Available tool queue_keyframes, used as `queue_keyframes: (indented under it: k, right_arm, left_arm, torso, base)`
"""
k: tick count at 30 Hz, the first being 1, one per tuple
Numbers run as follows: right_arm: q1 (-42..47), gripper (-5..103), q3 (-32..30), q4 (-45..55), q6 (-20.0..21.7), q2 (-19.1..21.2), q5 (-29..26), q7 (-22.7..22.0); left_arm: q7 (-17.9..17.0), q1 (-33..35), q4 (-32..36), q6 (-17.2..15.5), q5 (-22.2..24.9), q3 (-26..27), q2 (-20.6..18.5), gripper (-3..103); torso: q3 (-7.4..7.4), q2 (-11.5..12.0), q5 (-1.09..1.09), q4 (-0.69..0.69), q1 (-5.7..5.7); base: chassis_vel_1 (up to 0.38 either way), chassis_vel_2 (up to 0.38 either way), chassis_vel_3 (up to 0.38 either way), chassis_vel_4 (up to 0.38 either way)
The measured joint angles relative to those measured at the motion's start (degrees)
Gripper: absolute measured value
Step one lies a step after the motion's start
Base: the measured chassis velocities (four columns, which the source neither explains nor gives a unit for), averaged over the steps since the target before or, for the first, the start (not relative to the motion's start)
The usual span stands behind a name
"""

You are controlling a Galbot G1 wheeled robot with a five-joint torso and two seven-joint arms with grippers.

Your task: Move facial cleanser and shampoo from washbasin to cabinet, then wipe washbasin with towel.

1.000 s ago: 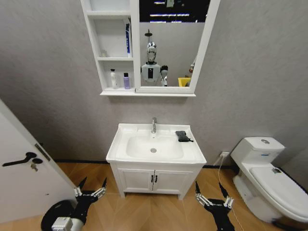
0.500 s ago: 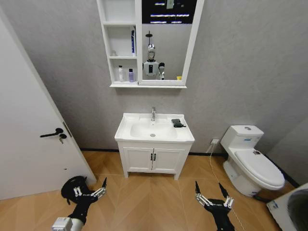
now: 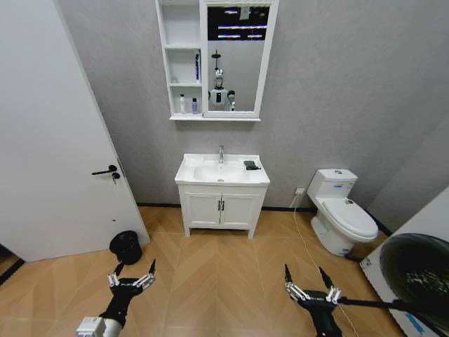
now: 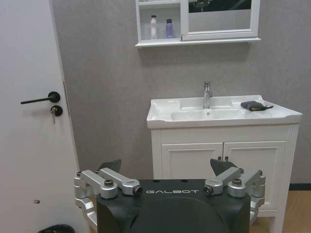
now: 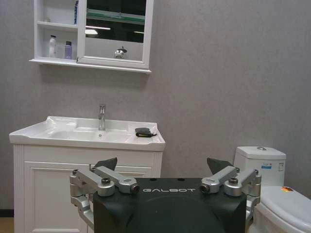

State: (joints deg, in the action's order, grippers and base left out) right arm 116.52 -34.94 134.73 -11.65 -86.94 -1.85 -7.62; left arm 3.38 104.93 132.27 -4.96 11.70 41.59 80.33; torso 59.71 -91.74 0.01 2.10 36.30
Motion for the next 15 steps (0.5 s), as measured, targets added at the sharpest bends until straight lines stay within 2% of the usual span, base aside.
queue_keyframes:
  k: [9, 15]
  right_arm:
    - [0.0, 100, 0.0, 0.0, 0.0, 0.0, 0.0, 0.0]
    - [0.0, 100, 0.0, 0.0, 0.0, 0.0, 0.0, 0.0]
  left_arm:
    - [0.0, 0.0, 0.0, 0.0, 0.0, 0.0, 0.0, 100]
    - [0.0, 0.0, 0.0, 0.0, 0.0, 0.0, 0.0, 100]
  torso:
    - [0.05, 0.1, -0.01, 0.03, 0.15]
    - [0.02, 0.0, -0.01, 0.02, 0.05]
  base:
    - [-0.056, 0.028, 0.063, -0.033]
    - [0.026, -0.003, -0.018, 0.005]
